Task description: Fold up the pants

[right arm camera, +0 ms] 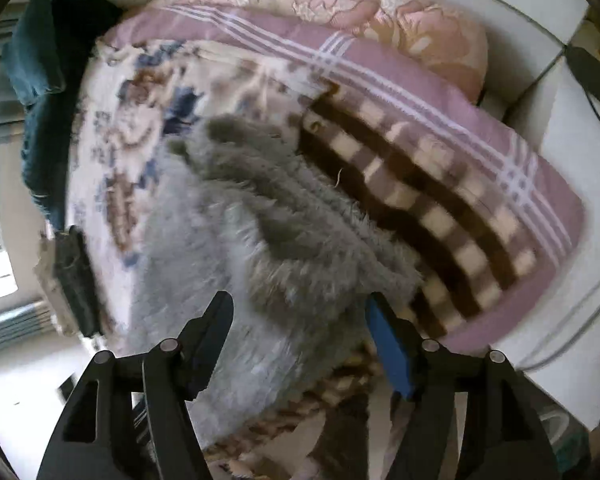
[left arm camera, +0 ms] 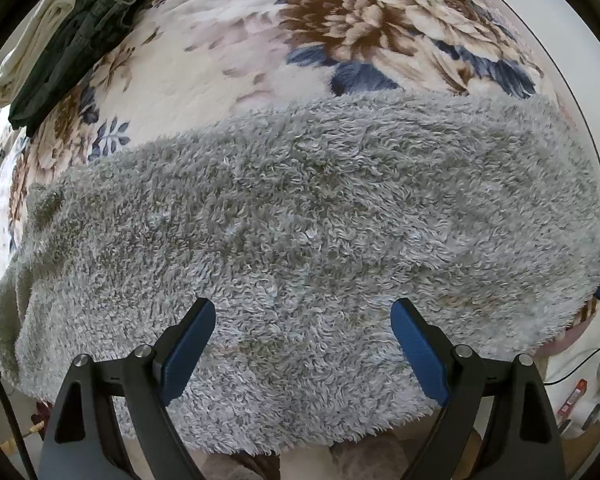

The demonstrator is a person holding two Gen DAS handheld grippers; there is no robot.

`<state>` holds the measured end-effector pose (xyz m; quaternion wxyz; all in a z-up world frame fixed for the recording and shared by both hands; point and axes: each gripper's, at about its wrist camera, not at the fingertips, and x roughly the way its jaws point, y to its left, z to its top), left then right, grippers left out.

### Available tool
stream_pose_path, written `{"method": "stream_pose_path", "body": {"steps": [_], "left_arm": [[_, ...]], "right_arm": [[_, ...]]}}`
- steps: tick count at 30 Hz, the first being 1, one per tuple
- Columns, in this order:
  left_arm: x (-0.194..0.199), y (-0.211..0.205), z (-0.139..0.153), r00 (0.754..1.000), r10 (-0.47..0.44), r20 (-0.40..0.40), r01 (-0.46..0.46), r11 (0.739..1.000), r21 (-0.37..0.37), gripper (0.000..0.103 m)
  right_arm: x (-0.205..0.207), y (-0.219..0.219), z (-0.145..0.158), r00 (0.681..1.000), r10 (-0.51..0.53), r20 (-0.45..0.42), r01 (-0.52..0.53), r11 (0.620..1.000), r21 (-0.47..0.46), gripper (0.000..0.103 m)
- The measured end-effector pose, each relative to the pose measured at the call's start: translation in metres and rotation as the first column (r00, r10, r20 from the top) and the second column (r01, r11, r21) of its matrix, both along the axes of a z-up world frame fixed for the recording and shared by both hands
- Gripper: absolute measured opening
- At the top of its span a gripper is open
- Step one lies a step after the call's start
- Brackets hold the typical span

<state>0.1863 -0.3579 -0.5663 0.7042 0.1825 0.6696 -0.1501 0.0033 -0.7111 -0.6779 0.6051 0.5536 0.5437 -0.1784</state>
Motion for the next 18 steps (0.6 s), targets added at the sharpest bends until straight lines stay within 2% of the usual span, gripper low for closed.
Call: {"method": "stream_pose_path", "body": {"steps": [1,2,4,7,11,13,15,16,18], "left_arm": [[-0.002,-0.003,-0.003,1.000,-0.005,0.001,0.005,1.000,0.002,0.090],[-0.003,-0.005,-0.005,1.000,-0.012,-0.004,0.012,1.000,0.009,0.090],[-0.005,-0.008,-0.006,1.000,-0.011,-0.012,0.011,1.000,0.009,0.090],[-0.007,-0.012,-0.005,1.000,-0.003,-0.003,0.003,1.000,-0.004,0.090],[-0.005,-0.002,-0.003,1.000,0.004,-0.013,-0.005,1.000,-0.020,0.090],[-0.006,-0.003,-0.002,1.000,0.002,-0.020,-0.003,1.000,-0.021,0.090],[-0.007,-0.005,-0.001,1.000,-0.001,-0.024,0.000,1.000,-0.030,0.090],[-0.008,-0.006,0.000,1.000,-0.006,-0.022,0.005,0.999,-0.031,0.090],[-0.008,-0.010,0.002,1.000,-0.017,-0.020,0.016,0.999,-0.033,0.090]], "right_arm": [[0.003,0.003,-0.005,1.000,0.002,-0.025,-0.003,1.000,-0.027,0.017],[0.003,0.006,-0.009,1.000,-0.008,-0.031,0.007,1.000,-0.030,0.009],[0.002,0.011,0.001,0.999,-0.019,-0.033,0.016,0.997,-0.074,0.009],[-0.007,0.012,0.046,0.999,-0.045,0.018,0.047,0.981,-0.186,0.009],[-0.021,0.011,0.084,0.995,-0.073,0.066,0.085,0.976,-0.198,0.009],[-0.025,0.011,0.084,0.997,-0.057,0.049,0.066,0.978,-0.198,0.009],[-0.031,0.010,0.070,0.999,-0.054,-0.007,0.052,0.980,-0.192,0.009],[-0.036,0.009,0.057,0.997,-0.064,-0.037,0.058,0.985,-0.162,0.010],[-0.038,0.007,0.018,0.993,-0.023,-0.115,0.020,0.999,-0.032,0.012]]}}
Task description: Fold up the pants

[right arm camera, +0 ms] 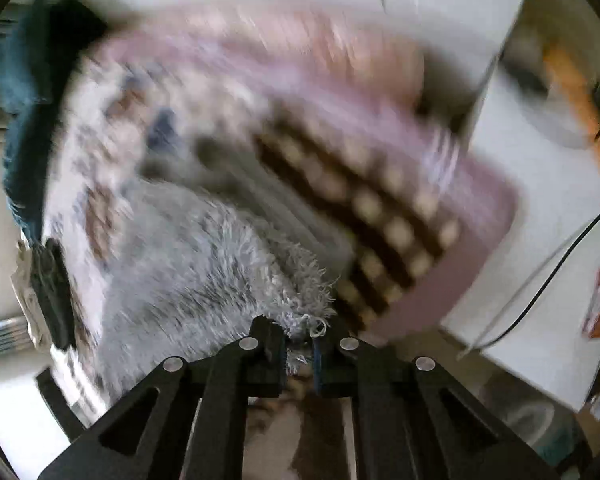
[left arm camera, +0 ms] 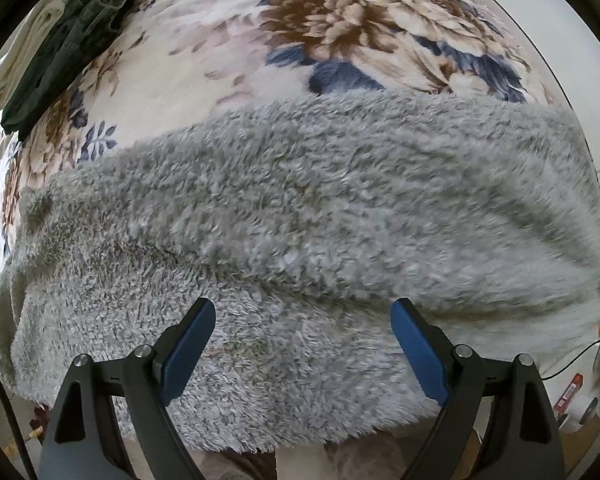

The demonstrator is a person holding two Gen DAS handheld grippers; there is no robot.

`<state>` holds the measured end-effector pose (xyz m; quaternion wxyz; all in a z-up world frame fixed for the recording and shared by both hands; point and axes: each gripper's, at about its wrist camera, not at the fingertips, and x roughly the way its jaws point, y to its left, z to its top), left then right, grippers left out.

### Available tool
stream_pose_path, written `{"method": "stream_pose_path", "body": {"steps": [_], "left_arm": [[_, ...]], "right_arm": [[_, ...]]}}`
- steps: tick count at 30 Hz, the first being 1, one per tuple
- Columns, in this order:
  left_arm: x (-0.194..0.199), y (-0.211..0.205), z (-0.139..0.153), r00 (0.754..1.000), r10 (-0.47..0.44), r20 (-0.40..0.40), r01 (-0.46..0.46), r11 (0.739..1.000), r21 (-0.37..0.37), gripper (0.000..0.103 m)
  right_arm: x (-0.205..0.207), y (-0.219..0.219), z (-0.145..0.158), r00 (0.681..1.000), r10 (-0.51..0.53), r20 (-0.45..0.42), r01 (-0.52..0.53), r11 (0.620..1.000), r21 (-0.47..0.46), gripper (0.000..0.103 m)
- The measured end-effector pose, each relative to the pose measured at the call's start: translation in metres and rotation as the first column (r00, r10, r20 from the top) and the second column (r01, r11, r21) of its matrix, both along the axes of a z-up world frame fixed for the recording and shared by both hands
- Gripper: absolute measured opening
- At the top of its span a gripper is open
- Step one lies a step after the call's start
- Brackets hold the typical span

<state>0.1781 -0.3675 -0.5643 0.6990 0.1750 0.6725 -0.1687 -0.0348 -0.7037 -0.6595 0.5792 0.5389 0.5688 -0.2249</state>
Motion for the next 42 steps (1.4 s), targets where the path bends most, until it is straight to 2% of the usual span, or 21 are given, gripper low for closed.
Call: {"method": "stream_pose_path", "body": {"steps": [1,2,3,4,5,7,9,11,13,15,17,20,21,23,24,26,27,33,36,38,42], "left_arm": [[0.000,-0.002,0.000,1.000,-0.004,0.001,0.004,1.000,0.000,0.090],[0.000,-0.002,0.000,1.000,-0.008,0.002,0.008,1.000,0.000,0.090],[-0.001,-0.004,0.000,1.000,-0.010,0.004,0.010,1.000,0.002,0.090],[-0.001,-0.003,-0.001,1.000,-0.013,0.012,0.013,1.000,0.006,0.090],[-0.001,-0.003,-0.001,1.000,-0.016,0.024,0.015,1.000,0.014,0.090],[0.000,0.000,-0.003,0.999,-0.010,0.038,0.009,0.999,0.033,0.090],[0.001,0.005,-0.006,1.000,0.011,0.028,-0.012,0.999,0.037,0.090],[0.002,0.011,-0.010,0.999,0.041,0.008,-0.041,0.999,0.033,0.090],[0.001,0.015,-0.011,0.999,0.053,0.012,-0.053,0.998,0.033,0.090],[0.000,0.021,-0.016,0.998,0.064,0.009,-0.064,0.997,0.030,0.090],[-0.001,0.024,-0.025,0.997,0.078,-0.012,-0.078,0.997,0.026,0.090],[-0.003,0.031,-0.044,0.994,0.098,-0.045,-0.098,0.995,0.015,0.090],[-0.002,0.032,-0.049,0.993,0.105,-0.054,-0.105,0.994,0.009,0.094],[0.001,0.038,-0.059,0.990,0.124,-0.067,-0.124,0.992,-0.001,0.100],[0.004,0.042,-0.063,0.988,0.133,-0.079,-0.134,0.991,-0.007,0.102],[0.010,0.047,-0.073,0.982,0.153,-0.111,-0.156,0.987,-0.021,0.103],[0.014,0.048,-0.074,0.981,0.156,-0.119,-0.160,0.987,-0.023,0.103],[0.028,0.053,-0.089,0.978,0.163,-0.130,-0.167,0.986,-0.018,0.103],[0.022,0.046,-0.092,0.980,0.169,-0.107,-0.172,0.985,-0.023,0.103],[0.016,0.045,-0.092,0.979,0.167,-0.114,-0.171,0.985,-0.019,0.103],[0.010,0.035,-0.091,0.979,0.169,-0.118,-0.171,0.985,-0.009,0.103]], "right_arm": [[0.000,0.002,-0.008,0.999,0.019,-0.028,-0.018,1.000,0.023,0.018],[0.001,0.002,-0.010,0.999,0.026,-0.030,-0.025,0.999,0.033,0.019],[0.005,0.001,-0.003,0.999,0.039,0.005,-0.039,0.999,0.015,0.022],[0.011,0.000,0.006,0.998,0.062,0.025,-0.061,0.998,-0.020,0.036],[0.019,-0.002,0.018,0.995,0.091,0.036,-0.088,0.994,-0.067,0.058],[0.040,-0.006,0.039,0.985,0.149,0.087,-0.136,0.980,-0.142,0.076],[0.062,-0.010,0.043,0.968,0.222,0.116,-0.201,0.966,-0.165,0.076],[0.074,-0.015,0.027,0.960,0.265,0.087,-0.253,0.959,-0.127,0.076],[0.072,-0.019,0.007,0.962,0.259,0.084,-0.253,0.964,-0.079,0.078],[0.057,-0.021,-0.011,0.972,0.224,0.077,-0.220,0.974,-0.062,0.088],[0.039,-0.019,-0.027,0.982,0.172,0.079,-0.171,0.985,-0.021,0.088],[0.011,-0.011,-0.057,0.988,0.015,0.156,-0.033,0.994,0.108,0.088],[0.005,-0.008,-0.068,0.985,-0.039,0.171,0.012,0.987,0.157,0.088],[-0.002,-0.004,-0.082,0.967,-0.134,0.217,0.085,0.972,0.220,0.088],[-0.005,-0.002,-0.085,0.945,-0.186,0.269,0.120,0.962,0.246,0.088],[-0.006,0.002,-0.084,0.912,-0.228,0.342,0.147,0.958,0.247,0.084],[-0.006,0.004,-0.083,0.900,-0.231,0.371,0.147,0.959,0.242,0.084],[0.022,0.014,-0.091,0.910,-0.140,0.392,0.083,0.984,0.157,0.084],[0.027,0.016,-0.076,0.887,-0.109,0.449,0.072,0.992,0.100,0.080],[0.027,0.020,-0.069,0.884,-0.085,0.459,0.065,0.996,0.060,0.074],[0.023,0.022,-0.055,0.869,-0.080,0.489,0.075,0.997,0.029,0.072]]}}
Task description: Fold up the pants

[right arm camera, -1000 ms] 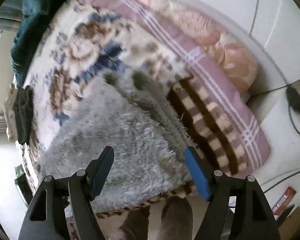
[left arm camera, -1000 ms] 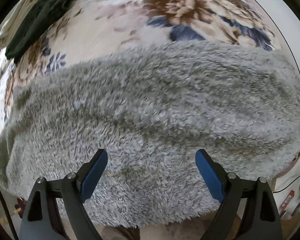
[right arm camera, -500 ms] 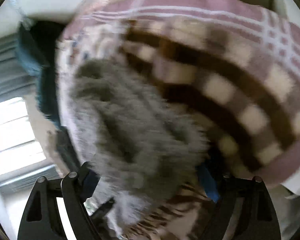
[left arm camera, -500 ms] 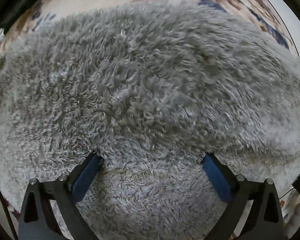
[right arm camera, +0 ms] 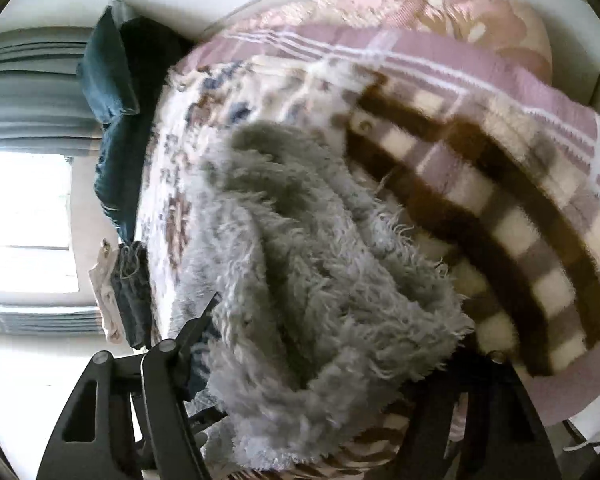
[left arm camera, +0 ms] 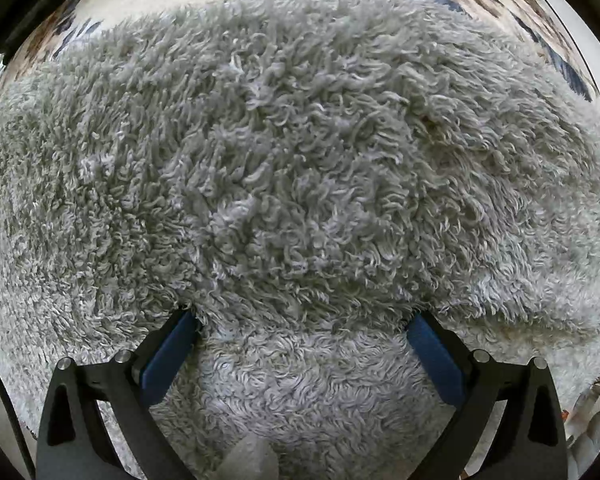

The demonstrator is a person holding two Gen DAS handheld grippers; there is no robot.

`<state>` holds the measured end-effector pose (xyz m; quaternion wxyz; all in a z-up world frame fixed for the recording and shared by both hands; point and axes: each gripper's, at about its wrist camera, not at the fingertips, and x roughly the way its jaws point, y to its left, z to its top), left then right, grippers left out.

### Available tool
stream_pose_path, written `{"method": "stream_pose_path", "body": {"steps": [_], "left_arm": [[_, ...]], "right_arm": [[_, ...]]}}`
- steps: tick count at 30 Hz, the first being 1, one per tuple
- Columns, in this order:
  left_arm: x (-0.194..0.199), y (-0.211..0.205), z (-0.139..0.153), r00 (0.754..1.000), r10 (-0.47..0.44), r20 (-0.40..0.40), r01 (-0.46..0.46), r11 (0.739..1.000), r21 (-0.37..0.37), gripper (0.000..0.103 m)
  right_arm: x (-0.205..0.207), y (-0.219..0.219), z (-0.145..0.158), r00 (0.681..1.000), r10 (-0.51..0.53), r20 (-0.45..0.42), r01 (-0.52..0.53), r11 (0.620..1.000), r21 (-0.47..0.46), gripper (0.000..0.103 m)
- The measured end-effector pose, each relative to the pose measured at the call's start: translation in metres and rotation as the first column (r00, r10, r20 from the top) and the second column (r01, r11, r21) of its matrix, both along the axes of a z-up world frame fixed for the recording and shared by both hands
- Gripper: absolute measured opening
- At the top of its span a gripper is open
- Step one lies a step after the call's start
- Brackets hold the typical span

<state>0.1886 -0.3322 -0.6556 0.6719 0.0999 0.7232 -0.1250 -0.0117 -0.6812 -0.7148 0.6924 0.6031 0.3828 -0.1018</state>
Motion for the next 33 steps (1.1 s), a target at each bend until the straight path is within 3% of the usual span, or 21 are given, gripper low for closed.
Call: {"method": "stream_pose_path", "body": {"steps": [4,6,7,8,11,14,18,23,28,33], "left_arm": [[0.011,-0.009,0.000,1.000,-0.003,-0.013,0.003,1.000,0.005,0.103],[0.020,-0.009,-0.001,1.000,-0.009,-0.025,0.009,1.000,0.006,0.103],[0.024,-0.009,0.000,0.999,-0.007,-0.032,0.007,1.000,0.004,0.103],[0.025,-0.009,0.003,0.999,-0.007,-0.040,0.007,1.000,0.003,0.103],[0.033,-0.005,0.009,0.999,0.001,-0.047,-0.001,1.000,0.000,0.103],[0.032,-0.002,0.017,0.999,0.002,-0.048,-0.002,1.000,0.004,0.103],[0.031,0.008,0.023,0.998,0.007,-0.057,-0.007,1.000,0.008,0.103],[0.031,0.028,0.031,0.998,-0.001,-0.070,0.002,1.000,0.016,0.103],[0.035,0.051,0.033,0.998,0.000,-0.069,0.002,1.000,0.027,0.103],[0.043,0.071,0.033,0.997,0.002,-0.078,0.000,1.000,0.023,0.103]], "right_arm": [[0.019,0.008,-0.008,0.998,0.040,-0.057,-0.041,0.999,-0.011,0.072],[0.023,0.005,-0.009,0.995,0.035,-0.096,-0.040,0.998,-0.044,0.062],[0.025,0.006,-0.006,0.993,0.025,-0.112,-0.032,0.998,-0.062,0.044],[0.025,0.006,-0.002,0.992,0.011,-0.126,-0.021,0.997,-0.078,0.035],[0.015,0.012,0.035,0.991,-0.018,-0.129,-0.004,0.986,-0.167,0.029],[0.009,0.029,0.070,0.991,-0.004,-0.132,-0.028,0.970,-0.240,0.027],[0.005,0.034,0.087,0.988,-0.007,-0.153,-0.034,0.964,-0.264,0.027],[-0.012,0.028,0.097,0.986,-0.076,-0.145,0.041,0.973,-0.228,0.027],[-0.020,0.030,0.084,0.975,-0.079,-0.208,0.040,0.981,-0.188,0.028],[-0.025,0.036,0.085,0.968,-0.130,-0.215,0.081,0.972,-0.221,0.027]]}}
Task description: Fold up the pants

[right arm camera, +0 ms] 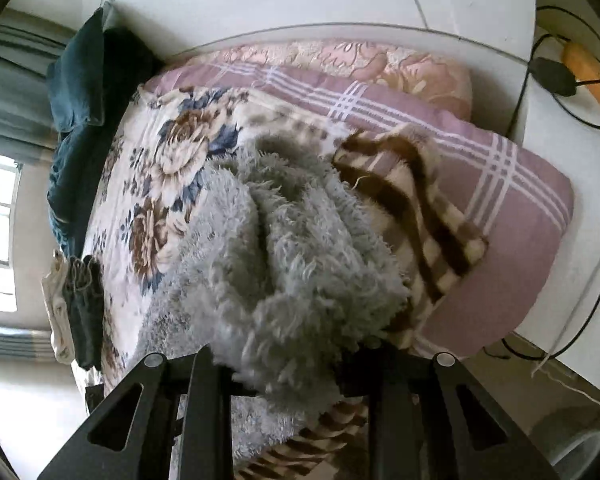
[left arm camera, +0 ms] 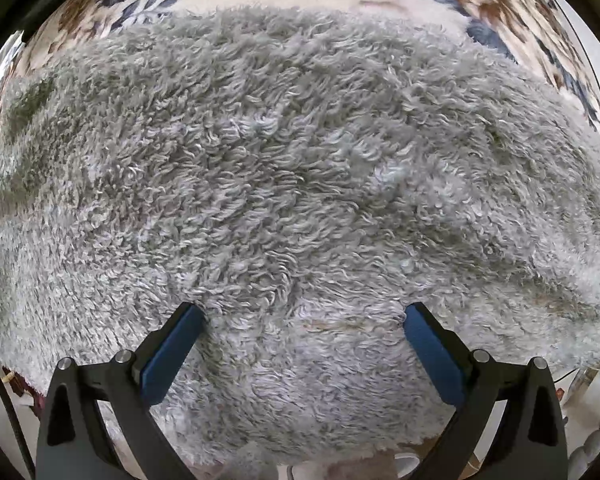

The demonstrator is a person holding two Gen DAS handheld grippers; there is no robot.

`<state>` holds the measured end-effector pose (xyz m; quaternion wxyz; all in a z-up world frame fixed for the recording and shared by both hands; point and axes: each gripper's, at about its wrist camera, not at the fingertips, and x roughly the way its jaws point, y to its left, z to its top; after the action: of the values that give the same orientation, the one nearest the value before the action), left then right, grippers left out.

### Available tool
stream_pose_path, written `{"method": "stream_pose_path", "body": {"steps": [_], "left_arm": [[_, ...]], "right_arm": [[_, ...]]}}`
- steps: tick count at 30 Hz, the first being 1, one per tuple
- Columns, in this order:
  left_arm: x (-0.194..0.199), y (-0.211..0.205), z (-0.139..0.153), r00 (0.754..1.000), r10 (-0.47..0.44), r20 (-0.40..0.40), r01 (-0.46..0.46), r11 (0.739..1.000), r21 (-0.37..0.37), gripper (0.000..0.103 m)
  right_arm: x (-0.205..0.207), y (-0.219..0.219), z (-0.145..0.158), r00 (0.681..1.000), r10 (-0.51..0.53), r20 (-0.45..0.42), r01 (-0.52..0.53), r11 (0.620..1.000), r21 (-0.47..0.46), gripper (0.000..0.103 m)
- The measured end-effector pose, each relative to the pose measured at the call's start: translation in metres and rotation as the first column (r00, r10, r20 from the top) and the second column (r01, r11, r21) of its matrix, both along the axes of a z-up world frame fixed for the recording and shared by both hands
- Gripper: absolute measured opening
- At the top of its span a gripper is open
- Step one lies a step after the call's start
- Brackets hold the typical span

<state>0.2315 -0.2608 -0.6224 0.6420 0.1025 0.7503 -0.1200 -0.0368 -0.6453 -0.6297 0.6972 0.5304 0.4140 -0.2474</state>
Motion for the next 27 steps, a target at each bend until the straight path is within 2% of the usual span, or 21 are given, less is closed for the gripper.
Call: {"method": "stream_pose_path", "body": {"steps": [2,5,6,8,11,14,16,20,23,26,27], "left_arm": [[0.002,0.005,0.000,1.000,-0.007,0.002,0.007,1.000,0.004,0.103],[0.001,-0.002,-0.006,1.000,-0.017,0.009,0.017,1.000,0.011,0.103],[0.000,-0.006,-0.007,1.000,-0.018,0.012,0.017,1.000,0.013,0.103],[-0.001,-0.006,-0.005,1.000,-0.015,0.019,0.014,1.000,0.013,0.103],[0.004,-0.017,0.008,1.000,0.001,0.029,-0.002,1.000,0.010,0.103],[0.009,-0.004,0.025,0.998,0.018,0.052,-0.019,1.000,0.013,0.103],[0.014,0.009,0.036,0.998,0.037,0.059,-0.037,0.999,0.007,0.103],[0.027,0.060,0.057,0.993,0.078,0.086,-0.078,0.997,-0.006,0.103],[0.037,0.124,0.071,0.985,0.127,0.120,-0.129,0.992,0.009,0.103],[0.045,0.204,0.084,0.966,0.205,0.159,-0.214,0.976,0.044,0.103],[0.048,0.227,0.087,0.959,0.229,0.168,-0.242,0.969,0.058,0.103]], "right_arm": [[0.003,0.000,-0.001,1.000,0.000,0.001,0.000,1.000,-0.008,0.035],[0.014,-0.008,-0.014,1.000,-0.016,0.011,0.016,1.000,-0.002,0.035],[0.020,-0.013,-0.019,1.000,-0.022,0.016,0.021,1.000,0.008,0.033],[0.034,-0.014,-0.011,1.000,-0.008,0.027,0.008,1.000,-0.025,0.022],[0.061,0.007,0.023,0.989,0.146,0.013,-0.142,0.975,-0.169,0.020],[0.091,0.043,0.054,0.950,0.313,-0.020,-0.306,0.912,-0.274,0.020],[0.107,0.069,0.066,0.919,0.392,-0.034,-0.382,0.869,-0.313,0.019],[0.143,0.134,0.083,0.842,0.538,-0.043,-0.516,0.779,-0.356,0.019],[0.174,0.204,0.091,0.758,0.651,-0.043,-0.617,0.695,-0.368,0.019],[0.203,0.290,0.088,0.630,0.776,-0.040,-0.734,0.578,-0.356,0.018],[0.212,0.327,0.083,0.562,0.826,-0.042,-0.785,0.517,-0.340,0.018]]}}
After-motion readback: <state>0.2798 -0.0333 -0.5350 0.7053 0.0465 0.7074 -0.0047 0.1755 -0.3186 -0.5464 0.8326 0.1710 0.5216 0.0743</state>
